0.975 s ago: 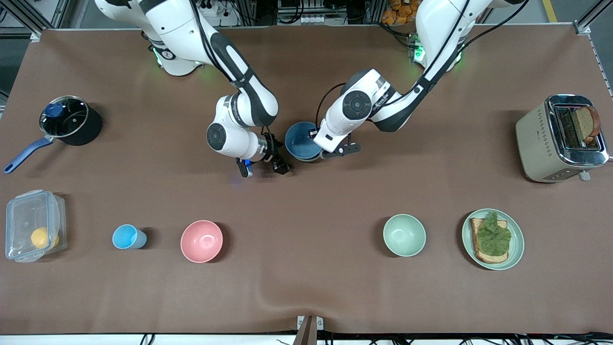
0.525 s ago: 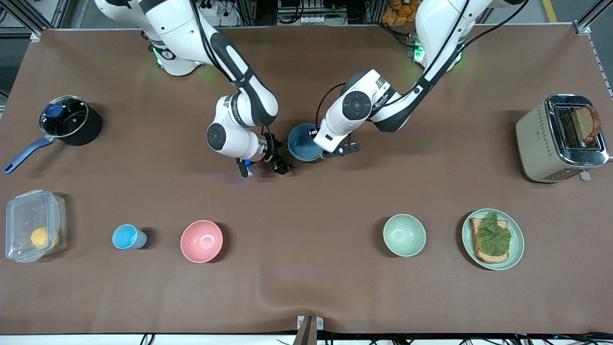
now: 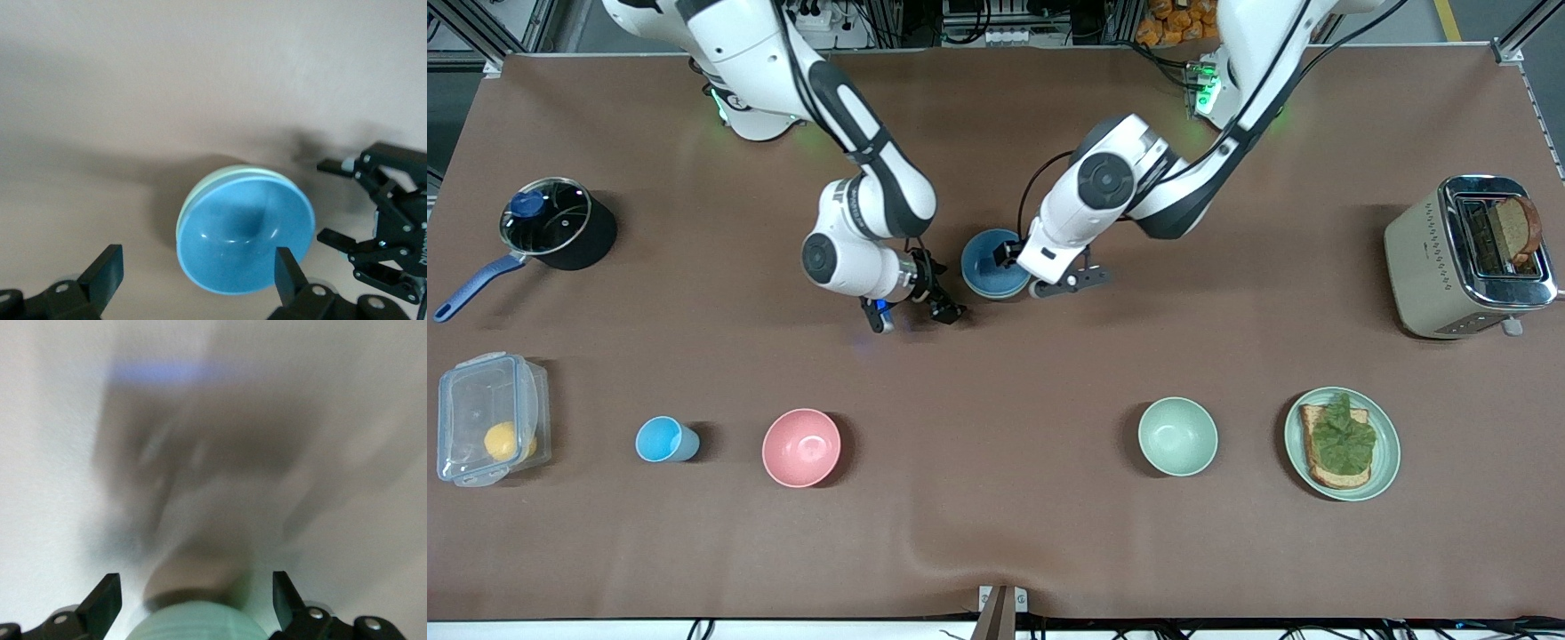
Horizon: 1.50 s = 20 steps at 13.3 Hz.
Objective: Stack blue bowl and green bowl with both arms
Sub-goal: 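Open both grippers and lift them away from the stacked bowls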
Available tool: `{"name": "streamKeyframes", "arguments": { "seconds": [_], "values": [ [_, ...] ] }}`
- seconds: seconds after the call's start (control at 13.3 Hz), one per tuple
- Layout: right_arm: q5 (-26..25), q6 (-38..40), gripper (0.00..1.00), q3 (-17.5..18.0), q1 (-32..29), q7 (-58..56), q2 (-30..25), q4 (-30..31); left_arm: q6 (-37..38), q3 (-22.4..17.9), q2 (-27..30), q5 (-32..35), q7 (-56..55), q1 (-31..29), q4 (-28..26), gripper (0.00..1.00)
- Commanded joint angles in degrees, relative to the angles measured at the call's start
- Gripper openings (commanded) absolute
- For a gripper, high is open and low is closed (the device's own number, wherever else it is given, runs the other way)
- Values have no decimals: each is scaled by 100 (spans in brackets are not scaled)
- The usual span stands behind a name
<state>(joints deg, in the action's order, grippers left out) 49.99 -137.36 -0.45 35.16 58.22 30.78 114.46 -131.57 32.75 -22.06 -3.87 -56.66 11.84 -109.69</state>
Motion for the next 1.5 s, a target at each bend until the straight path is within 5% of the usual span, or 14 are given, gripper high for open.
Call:
{"name": "streamKeyframes", "arguments": {
  "seconds": [0.0,0.38,0.6,0.97,1.43],
  "values": [
    [-828,1110,100,-339,-448,-118,-537,112,656,3,860,132,-152,-383,8,100],
    [-2615,3431,100,-912,-887,-205,-740,-941,2404,3,1380,491,-126,-1033,965,100],
    [-2766,4593,100,-939,-1528,-837,-749,-1688,3363,-58,1415,659,189,-1226,1607,100],
    [-3432,5113,100,-939,-1880,-1153,-802,-2479,3796,-49,1485,625,1147,-1999,2056,100],
    [-4233,5175,100,-886,-2715,-3561,-1214,-2797,4314,-1709,1959,545,3386,-1518,2101,100]
  ]
}}
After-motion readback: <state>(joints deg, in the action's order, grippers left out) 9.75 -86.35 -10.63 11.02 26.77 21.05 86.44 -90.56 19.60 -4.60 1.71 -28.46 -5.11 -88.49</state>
